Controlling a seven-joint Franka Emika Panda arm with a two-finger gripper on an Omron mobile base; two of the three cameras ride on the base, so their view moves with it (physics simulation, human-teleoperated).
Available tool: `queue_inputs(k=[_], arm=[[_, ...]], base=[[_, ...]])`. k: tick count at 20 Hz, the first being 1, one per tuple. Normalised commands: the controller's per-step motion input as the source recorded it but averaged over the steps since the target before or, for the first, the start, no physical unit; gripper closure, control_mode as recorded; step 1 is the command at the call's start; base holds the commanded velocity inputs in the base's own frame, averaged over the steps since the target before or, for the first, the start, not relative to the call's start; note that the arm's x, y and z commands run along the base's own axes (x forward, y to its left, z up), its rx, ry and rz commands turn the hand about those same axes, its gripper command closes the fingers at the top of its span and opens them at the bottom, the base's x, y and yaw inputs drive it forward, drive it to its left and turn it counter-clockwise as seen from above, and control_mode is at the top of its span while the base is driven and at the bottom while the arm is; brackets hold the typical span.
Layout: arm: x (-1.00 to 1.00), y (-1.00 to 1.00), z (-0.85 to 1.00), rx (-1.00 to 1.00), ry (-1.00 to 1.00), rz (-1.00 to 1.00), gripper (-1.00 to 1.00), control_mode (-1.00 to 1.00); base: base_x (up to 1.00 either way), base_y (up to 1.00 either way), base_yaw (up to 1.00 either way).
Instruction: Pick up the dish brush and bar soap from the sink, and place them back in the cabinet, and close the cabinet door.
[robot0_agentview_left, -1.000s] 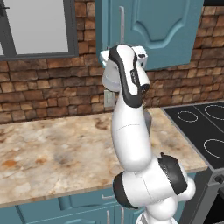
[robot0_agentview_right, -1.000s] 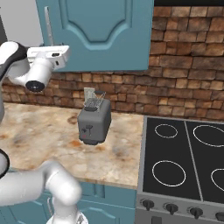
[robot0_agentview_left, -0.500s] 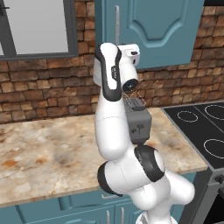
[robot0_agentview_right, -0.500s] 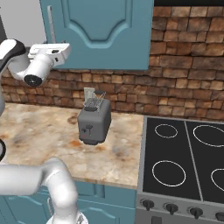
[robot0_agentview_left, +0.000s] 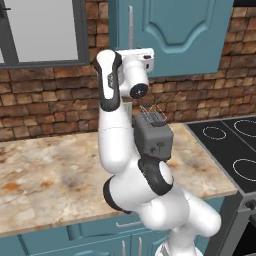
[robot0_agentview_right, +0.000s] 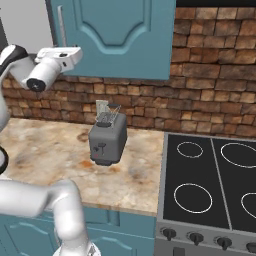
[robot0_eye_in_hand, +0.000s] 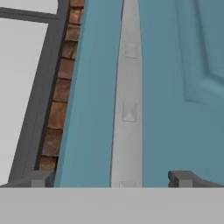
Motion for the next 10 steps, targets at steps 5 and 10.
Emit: queue_inputs(k=[5, 10], arm=[[0.26, 0.0, 0.03, 0.0, 0.08, 0.0, -1.0, -1.0], [0.24, 0.0, 0.0, 0.0, 0.09, 0.0, -1.0, -1.0]], base=[[0.0, 0.0, 0.0], [0.0, 0.0, 0.0]])
